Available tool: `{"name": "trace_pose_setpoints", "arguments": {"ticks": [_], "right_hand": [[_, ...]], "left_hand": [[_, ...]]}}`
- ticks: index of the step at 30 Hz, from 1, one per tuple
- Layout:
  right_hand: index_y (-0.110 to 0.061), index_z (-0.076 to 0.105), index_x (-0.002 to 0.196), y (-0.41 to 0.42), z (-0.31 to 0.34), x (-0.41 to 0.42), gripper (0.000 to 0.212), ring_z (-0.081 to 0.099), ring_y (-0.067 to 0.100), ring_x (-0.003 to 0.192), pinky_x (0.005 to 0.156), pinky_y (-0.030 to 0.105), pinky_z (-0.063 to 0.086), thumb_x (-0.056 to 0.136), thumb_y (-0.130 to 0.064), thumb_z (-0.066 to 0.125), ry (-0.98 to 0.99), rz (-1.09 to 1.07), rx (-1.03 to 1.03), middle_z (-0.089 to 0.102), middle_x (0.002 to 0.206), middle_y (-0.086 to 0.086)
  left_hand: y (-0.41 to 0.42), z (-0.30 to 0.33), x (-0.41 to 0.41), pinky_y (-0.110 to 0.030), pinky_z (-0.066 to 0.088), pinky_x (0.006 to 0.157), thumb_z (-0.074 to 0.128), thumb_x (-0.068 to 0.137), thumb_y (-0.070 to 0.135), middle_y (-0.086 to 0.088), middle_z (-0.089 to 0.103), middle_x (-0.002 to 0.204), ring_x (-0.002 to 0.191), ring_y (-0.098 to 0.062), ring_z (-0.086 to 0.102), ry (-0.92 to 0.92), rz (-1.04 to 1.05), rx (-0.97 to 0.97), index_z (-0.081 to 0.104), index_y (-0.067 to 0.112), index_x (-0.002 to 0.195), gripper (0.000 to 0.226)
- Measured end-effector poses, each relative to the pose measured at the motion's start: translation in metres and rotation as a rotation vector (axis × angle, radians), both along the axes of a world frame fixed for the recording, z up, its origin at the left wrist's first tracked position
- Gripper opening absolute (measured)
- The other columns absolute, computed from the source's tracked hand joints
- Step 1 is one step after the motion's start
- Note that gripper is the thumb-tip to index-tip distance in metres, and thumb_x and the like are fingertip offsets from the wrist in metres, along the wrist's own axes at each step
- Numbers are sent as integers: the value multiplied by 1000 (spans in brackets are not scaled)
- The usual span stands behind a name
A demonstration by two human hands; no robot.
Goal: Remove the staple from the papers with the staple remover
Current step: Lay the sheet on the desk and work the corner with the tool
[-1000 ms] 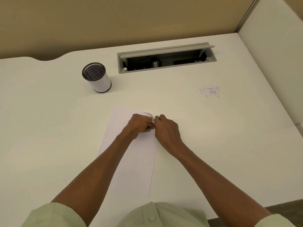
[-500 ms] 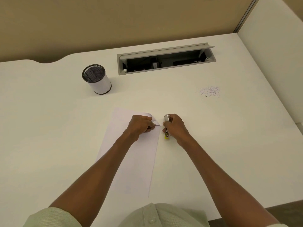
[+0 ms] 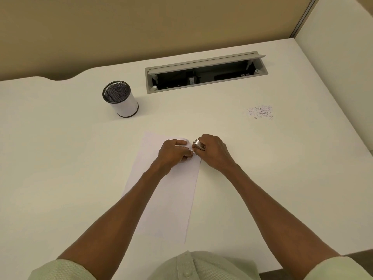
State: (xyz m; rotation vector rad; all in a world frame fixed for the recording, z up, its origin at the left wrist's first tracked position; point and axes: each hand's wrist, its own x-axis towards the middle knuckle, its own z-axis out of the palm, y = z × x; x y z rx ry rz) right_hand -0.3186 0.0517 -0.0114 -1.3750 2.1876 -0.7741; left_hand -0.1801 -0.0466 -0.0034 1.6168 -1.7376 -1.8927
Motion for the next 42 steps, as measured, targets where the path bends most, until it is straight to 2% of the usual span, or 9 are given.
{"name": "trace_pose_setpoints", "arguments": {"ticks": [5,7,12,17,20,22,25,32,42], "right_hand": [[-15,42,73,-2,-1,-3,23,44,21,66,57,32,33,90,-26,53,144,149,52,44,71,-3],[-15,48,78,-5,-2,-4,18,47,22,67,59,34,36,91,-27,49,233,225,80,48,78,-2],[-9,53,76,-8,-5,-6,6,47,28,52,48,31,21,82,-10,56,556,415,110,50,75,4],[-17,59,88,-5,-2,-19,14,55,24,82,63,30,30,92,-24,48,334,91,102,50,85,-2],[-18,52,80,-4,-4,-36,14,58,31,92,67,30,34,92,-24,49,282,-107,153,62,95,6],[-16,52,79,-4,-7,-51,17,60,34,92,68,33,40,92,-25,49,253,-227,176,65,94,9],[-10,63,95,-8,-6,-76,22,62,36,96,75,36,47,91,-26,49,201,-377,240,66,100,13],[-9,52,81,-10,5,-115,11,52,31,77,67,32,42,85,-20,54,126,-439,311,56,82,10],[-7,52,77,-4,14,-142,14,64,33,77,64,31,44,73,-19,59,-16,-548,275,66,81,14]], "left_hand": [[0,4,1,-18,55,63,79,76,8,-9,74,96,66,-9,72,-7,-17,-2,67,9,119,45],[0,4,1,-18,55,62,80,75,7,-9,74,96,68,-11,73,-23,-16,-4,67,8,118,45],[4,0,-1,-20,58,68,78,74,6,-9,75,96,74,-16,74,-50,15,-12,66,10,113,41],[1,-5,4,-29,60,81,79,75,6,-8,77,86,75,-17,72,-18,29,38,72,13,99,26],[0,-4,6,-35,60,87,78,76,2,-12,75,86,80,-21,71,31,49,78,75,9,86,13],[-1,-4,6,-34,60,86,77,76,1,-14,74,87,81,-22,71,60,74,108,75,0,94,17],[-4,-2,8,-29,59,78,75,79,-2,-16,76,93,82,-21,72,107,137,170,73,1,104,25],[-10,-2,12,-29,58,81,74,81,-5,-8,77,81,78,-18,73,153,213,212,69,4,111,33],[-10,-2,10,-30,58,82,73,81,-6,-8,77,80,79,-18,73,162,226,233,69,6,109,31]]}}
